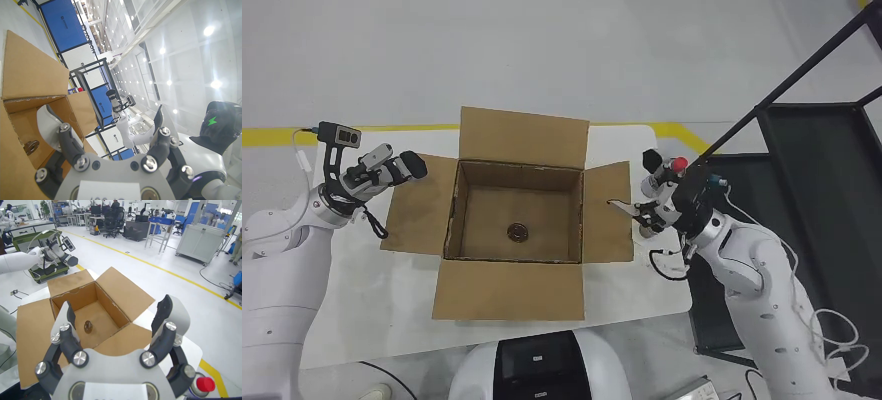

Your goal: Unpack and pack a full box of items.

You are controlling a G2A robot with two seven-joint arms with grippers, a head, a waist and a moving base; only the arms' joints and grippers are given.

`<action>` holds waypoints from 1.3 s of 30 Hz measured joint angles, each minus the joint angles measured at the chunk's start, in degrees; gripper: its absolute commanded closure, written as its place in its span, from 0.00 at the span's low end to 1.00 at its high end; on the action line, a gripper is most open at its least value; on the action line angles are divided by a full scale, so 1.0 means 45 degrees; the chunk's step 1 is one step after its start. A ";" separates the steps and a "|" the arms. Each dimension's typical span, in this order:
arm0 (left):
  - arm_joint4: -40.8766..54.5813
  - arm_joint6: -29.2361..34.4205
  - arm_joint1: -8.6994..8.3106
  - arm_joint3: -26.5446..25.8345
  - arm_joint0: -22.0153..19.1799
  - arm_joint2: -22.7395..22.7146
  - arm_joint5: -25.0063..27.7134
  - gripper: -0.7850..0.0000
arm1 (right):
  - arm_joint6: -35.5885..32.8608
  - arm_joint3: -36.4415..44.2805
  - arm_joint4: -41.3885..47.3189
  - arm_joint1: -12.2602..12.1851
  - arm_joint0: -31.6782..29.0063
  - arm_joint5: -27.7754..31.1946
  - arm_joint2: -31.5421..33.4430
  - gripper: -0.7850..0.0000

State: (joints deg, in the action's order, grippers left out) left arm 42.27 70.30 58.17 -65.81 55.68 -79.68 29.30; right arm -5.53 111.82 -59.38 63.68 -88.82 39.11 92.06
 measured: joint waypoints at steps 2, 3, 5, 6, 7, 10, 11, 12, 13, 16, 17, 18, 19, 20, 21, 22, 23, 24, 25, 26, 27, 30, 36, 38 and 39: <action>0.0000 0.0000 0.0000 0.0000 0.0000 0.0000 0.0000 0.00 | -0.0025 0.0001 0.0028 0.0000 0.0036 0.0008 -0.0018 0.00; 0.0000 0.0000 0.0000 0.0000 0.0000 0.0000 0.0000 0.00 | -0.0027 0.0002 0.0031 0.0001 0.0039 0.0008 -0.0020 0.00; 0.0000 0.0000 0.0000 0.0000 0.0000 0.0000 0.0000 0.00 | -0.0027 0.0003 0.0031 0.0001 0.0039 0.0009 -0.0020 0.00; 0.0000 0.0000 0.0000 0.0000 0.0000 0.0000 0.0000 0.00 | -0.0027 0.0003 0.0031 0.0001 0.0039 0.0009 -0.0020 0.00; 0.0000 0.0000 0.0000 0.0000 0.0000 0.0000 0.0000 0.00 | -0.0027 0.0003 0.0031 0.0001 0.0038 0.0009 -0.0020 0.00; 0.0000 0.0000 0.0000 0.0000 0.0000 0.0000 0.0000 0.00 | -0.0027 0.0003 0.0032 0.0001 0.0038 0.0009 -0.0020 0.00; 0.0000 0.0000 0.0000 0.0000 0.0000 0.0000 0.0000 0.00 | -0.0027 0.0003 0.0032 0.0001 0.0038 0.0009 -0.0020 0.00; 0.0000 0.0000 0.0000 0.0000 0.0000 0.0000 0.0000 0.00 | -0.0027 0.0003 0.0032 0.0001 0.0038 0.0009 -0.0020 0.00; 0.0000 0.0000 0.0000 0.0000 0.0000 0.0000 0.0000 0.00 | -0.0027 0.0003 0.0032 0.0001 0.0038 0.0009 -0.0020 0.00; 0.0000 0.0000 0.0000 0.0000 0.0000 0.0000 0.0000 0.00 | 0.0025 -0.0089 0.0406 -0.0001 0.0032 -0.0210 0.0179 0.00; 0.0000 0.0000 0.0000 0.0000 0.0000 0.0000 0.0000 0.00 | 0.0023 -0.0232 0.0473 -0.0025 0.0006 -0.0365 0.0467 0.00; 0.0000 0.0000 0.0000 0.0000 0.0000 0.0000 0.0000 0.00 | 0.0025 -0.0381 0.0333 -0.0049 -0.0050 -0.0427 0.0712 0.00; 0.0000 0.0000 0.0000 0.0000 0.0000 0.0000 0.0000 0.00 | 0.0073 -0.0574 0.0128 -0.0075 -0.0142 -0.0428 0.0960 0.00; 0.0000 0.0000 0.0000 0.0000 0.0000 0.0000 0.0000 0.00 | 0.0211 -0.0902 -0.0085 -0.0105 -0.0315 -0.0392 0.1298 0.00; 0.0000 0.0000 0.0000 0.0000 0.0000 0.0000 0.0000 0.00 | 0.0335 -0.1163 -0.0202 -0.0128 -0.0471 -0.0341 0.1550 0.00; 0.0000 0.0000 0.0000 0.0000 0.0000 0.0000 0.0000 0.00 | 0.0461 -0.1402 -0.0341 -0.0151 -0.0638 -0.0256 0.1797 0.00; 0.0000 0.0000 0.0000 0.0000 0.0000 0.0000 0.0000 0.00 | 0.0638 -0.1684 -0.0562 -0.0181 -0.0873 -0.0141 0.2110 0.00; 0.0000 0.0000 0.0000 0.0000 0.0000 0.0000 0.0000 0.00 | 0.0782 -0.1910 -0.0723 -0.0199 -0.1052 -0.0116 0.2330 0.00; 0.0000 0.0000 0.0000 0.0000 0.0000 0.0000 0.0000 0.00 | 0.0928 -0.2130 -0.0905 -0.0213 -0.1220 -0.0129 0.2526 0.00; 0.0000 0.0000 0.0000 0.0000 0.0000 0.0000 0.0000 0.00 | 0.1118 -0.2417 -0.1176 -0.0227 -0.1428 -0.0210 0.2740 0.00; 0.0000 0.0000 0.0000 0.0000 0.0000 0.0000 0.0000 0.00 | 0.1265 -0.2610 -0.1332 -0.0230 -0.1571 -0.0289 0.2853 0.00; 0.0000 0.0000 0.0000 0.0000 0.0000 0.0000 0.0000 0.00 | 0.1469 -0.3066 -0.2345 -0.0256 -0.1913 -0.0666 0.2975 0.00; 0.0000 0.0000 0.0000 0.0000 0.0000 0.0000 0.0000 0.00 | 0.1658 -0.4971 -0.4020 -0.0242 -0.1214 -0.0940 0.1827 0.00; 0.0000 0.0000 0.0000 0.0000 0.0000 0.0000 0.0000 0.00 | 0.1537 -0.5815 -0.4181 -0.0217 -0.0676 -0.0923 0.1361 0.00; 0.0000 0.0000 0.0000 0.0000 0.0000 0.0000 0.0000 0.00 | 0.1475 -0.6154 -0.4187 -0.0206 -0.0460 -0.0932 0.1195 0.00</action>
State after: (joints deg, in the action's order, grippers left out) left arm 42.27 70.30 58.17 -65.81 55.68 -79.68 29.30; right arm 1.10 84.12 -78.23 62.75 -90.89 34.92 97.44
